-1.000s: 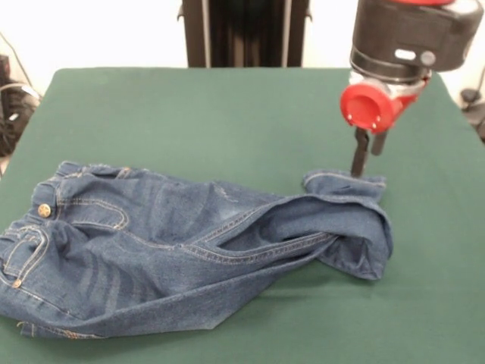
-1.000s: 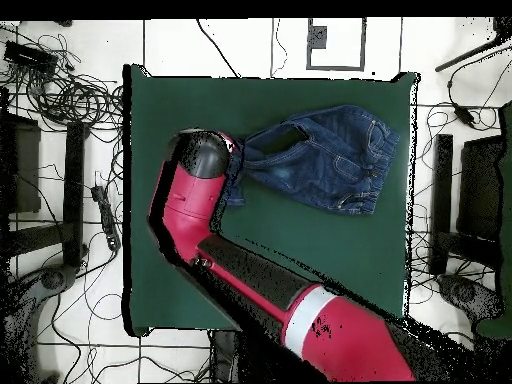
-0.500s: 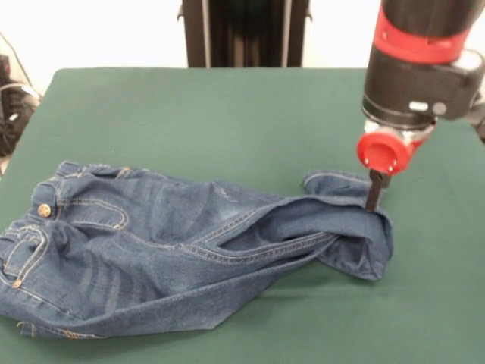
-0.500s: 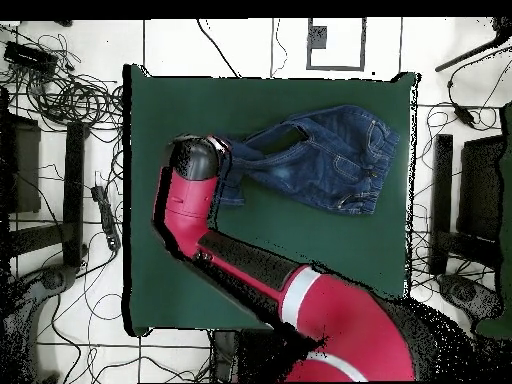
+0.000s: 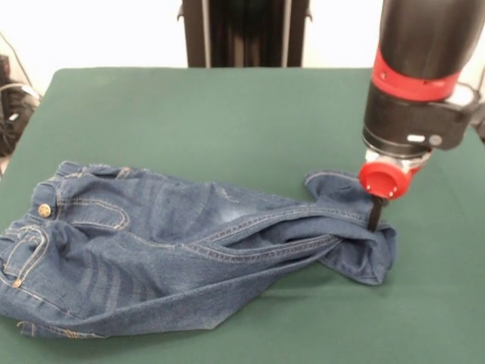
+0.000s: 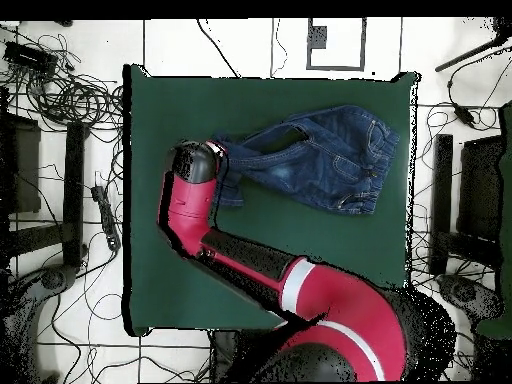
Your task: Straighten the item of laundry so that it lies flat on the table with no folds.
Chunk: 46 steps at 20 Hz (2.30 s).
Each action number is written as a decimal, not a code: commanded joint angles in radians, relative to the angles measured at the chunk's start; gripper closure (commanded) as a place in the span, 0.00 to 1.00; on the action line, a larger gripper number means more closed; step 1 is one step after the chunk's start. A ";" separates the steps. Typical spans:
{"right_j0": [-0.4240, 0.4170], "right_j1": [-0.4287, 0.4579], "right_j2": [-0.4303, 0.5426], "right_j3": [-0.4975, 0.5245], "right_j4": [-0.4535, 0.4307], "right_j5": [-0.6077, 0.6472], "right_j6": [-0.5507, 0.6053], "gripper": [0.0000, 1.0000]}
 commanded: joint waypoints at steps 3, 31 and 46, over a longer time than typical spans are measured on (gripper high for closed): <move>0.003 0.014 -0.045 -0.024 0.048 0.001 -0.190 0.00; -0.059 -0.122 0.111 0.060 0.319 -0.034 -0.216 1.00; -0.315 -0.478 0.438 0.273 0.759 -0.113 -0.454 1.00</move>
